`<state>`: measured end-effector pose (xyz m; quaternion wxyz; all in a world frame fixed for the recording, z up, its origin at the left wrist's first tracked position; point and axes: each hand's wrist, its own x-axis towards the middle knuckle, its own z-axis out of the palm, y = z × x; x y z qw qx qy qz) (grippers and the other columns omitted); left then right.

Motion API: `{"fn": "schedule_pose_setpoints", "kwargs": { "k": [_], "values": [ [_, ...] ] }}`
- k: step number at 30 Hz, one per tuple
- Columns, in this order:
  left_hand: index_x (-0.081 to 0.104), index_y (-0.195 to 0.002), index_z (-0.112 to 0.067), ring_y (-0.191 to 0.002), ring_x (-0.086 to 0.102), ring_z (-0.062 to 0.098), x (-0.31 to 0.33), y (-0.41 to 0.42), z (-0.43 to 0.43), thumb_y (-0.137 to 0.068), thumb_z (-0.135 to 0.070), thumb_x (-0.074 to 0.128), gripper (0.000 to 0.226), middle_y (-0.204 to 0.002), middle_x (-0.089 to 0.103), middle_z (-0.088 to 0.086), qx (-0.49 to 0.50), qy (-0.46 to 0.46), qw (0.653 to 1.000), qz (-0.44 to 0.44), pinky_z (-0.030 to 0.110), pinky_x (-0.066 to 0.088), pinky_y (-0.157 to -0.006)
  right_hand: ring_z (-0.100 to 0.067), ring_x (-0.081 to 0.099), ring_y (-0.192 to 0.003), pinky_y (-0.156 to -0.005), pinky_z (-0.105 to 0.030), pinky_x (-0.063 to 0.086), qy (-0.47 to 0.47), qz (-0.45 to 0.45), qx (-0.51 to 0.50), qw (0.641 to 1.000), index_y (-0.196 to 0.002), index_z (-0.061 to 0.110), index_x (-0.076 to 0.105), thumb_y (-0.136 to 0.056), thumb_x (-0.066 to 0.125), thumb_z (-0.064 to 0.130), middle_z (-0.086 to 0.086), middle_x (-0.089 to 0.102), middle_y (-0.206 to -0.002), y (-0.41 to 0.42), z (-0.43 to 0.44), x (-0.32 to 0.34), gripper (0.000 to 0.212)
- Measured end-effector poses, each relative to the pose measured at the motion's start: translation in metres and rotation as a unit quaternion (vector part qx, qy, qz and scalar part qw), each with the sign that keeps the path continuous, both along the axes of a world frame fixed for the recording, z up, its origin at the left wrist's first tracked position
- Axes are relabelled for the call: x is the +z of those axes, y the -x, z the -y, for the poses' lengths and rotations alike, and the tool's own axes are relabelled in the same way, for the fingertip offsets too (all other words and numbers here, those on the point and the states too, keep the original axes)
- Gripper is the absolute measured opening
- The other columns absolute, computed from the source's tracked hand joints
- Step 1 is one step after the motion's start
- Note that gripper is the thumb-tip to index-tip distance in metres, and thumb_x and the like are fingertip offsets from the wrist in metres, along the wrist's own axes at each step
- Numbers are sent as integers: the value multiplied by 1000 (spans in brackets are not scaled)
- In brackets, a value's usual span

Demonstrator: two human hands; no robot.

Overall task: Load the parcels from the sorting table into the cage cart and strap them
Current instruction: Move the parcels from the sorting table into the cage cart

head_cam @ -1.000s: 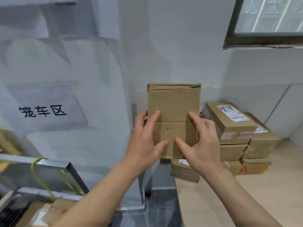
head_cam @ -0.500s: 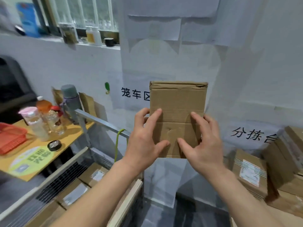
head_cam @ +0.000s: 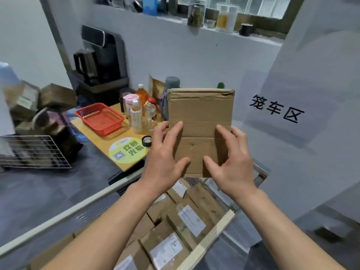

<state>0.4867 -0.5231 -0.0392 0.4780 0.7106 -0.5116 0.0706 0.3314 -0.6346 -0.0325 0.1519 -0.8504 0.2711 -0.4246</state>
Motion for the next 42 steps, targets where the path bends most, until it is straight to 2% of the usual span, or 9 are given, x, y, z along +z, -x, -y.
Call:
{"fn": "schedule_pose_setpoints", "kwargs": {
  "k": [5,10,18,21,25,29,32,38,42],
  "values": [
    [34,-151,-22,-133,26,9,-33,-40,-10,-74,-8,83,93,-152,23,11,37,-47,997,-57,21,24,-108,-16,46,-122,-92,-30,44,-20,-44,35,998,-141,21,49,-70,85,17,-7,44,-139,-55,5,-33,80],
    [30,-152,-25,-122,20,-9,-96,-60,-2,-77,-7,80,92,-153,19,4,70,-110,983,-127,14,22,-105,-15,47,-121,-93,-29,44,-84,-108,70,988,-142,25,49,-72,83,18,-2,44,-142,-95,28,-95,78],
    [16,-155,-37,-141,24,12,-226,-68,29,-85,-16,73,92,-154,7,-16,159,-258,907,-294,21,22,-111,-17,44,-132,-108,-34,40,-224,-273,145,925,-145,34,45,-74,74,30,3,42,-146,-138,82,-238,76],
    [17,-155,-36,-141,28,13,-263,-77,48,-85,-16,75,94,-155,9,-15,173,-299,887,-306,21,25,-108,-15,44,-132,-108,-38,41,-255,-306,152,905,-144,37,44,-75,70,33,8,42,-145,-149,98,-283,75],
    [18,-154,-37,-141,33,19,-299,-89,73,-83,-15,76,95,-159,8,-11,181,-346,860,-330,31,32,-112,-12,44,-132,-108,-31,40,-287,-327,143,889,-144,39,43,-81,73,29,11,40,-147,-157,118,-327,71],
    [18,-155,-34,-129,43,15,-330,-98,88,-82,-16,77,95,-156,14,-7,170,-366,856,-324,22,38,-100,-11,51,-118,-96,-23,40,-301,-335,147,881,-141,37,46,-80,74,27,13,46,-133,-166,133,-355,68],
    [19,-155,-32,-130,43,16,-350,-105,97,-82,-16,77,94,-154,16,-7,167,-370,852,-330,22,36,-102,-11,50,-114,-98,-27,43,-309,-343,150,874,-144,35,46,-79,74,23,11,48,-128,-175,143,-373,71],
    [21,-154,-34,-138,37,22,-385,-110,115,-83,-15,75,91,-156,14,-5,158,-377,837,-363,26,37,-110,-14,47,-127,-105,-30,41,-321,-375,138,858,-147,33,44,-78,72,22,8,46,-142,-182,161,-406,75],
    [22,-153,-32,-140,33,21,-403,-113,131,-85,-12,74,88,-158,12,-1,156,-362,836,-382,16,27,-102,-16,45,-134,-108,-37,42,-311,-392,128,856,-147,37,42,-79,70,24,7,40,-152,-190,177,-418,75]
  ]
}}
